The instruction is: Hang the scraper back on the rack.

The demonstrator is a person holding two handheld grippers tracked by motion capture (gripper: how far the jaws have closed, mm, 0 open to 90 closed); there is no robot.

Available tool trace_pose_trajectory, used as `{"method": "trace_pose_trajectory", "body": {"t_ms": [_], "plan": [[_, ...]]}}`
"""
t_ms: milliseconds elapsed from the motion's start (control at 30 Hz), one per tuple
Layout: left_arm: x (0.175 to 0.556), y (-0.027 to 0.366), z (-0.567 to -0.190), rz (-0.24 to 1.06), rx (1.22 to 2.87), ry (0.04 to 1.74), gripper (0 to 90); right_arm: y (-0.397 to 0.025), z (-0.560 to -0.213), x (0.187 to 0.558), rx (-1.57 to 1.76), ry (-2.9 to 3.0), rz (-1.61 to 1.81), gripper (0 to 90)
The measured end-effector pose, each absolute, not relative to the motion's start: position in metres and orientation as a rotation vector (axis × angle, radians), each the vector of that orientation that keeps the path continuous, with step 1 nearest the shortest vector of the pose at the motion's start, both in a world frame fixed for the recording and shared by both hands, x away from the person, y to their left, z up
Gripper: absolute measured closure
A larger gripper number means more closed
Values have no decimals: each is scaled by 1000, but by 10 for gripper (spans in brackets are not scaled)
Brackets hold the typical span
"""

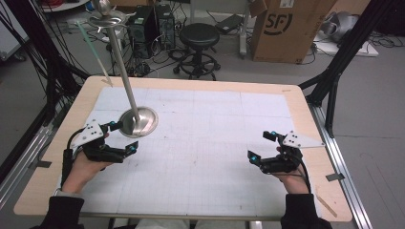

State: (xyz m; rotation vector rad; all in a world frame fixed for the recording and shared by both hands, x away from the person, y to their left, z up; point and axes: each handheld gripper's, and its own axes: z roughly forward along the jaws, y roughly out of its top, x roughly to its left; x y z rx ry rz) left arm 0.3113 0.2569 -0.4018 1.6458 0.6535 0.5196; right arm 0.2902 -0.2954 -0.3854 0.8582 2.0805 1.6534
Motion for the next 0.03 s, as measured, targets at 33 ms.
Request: {"method": "trace_pose_trajectory", "body": {"t_ms": [33], "plan": [[311,258,-402,524,1642,651,40,-296,-385,290,863,2081,1654,6]]}}
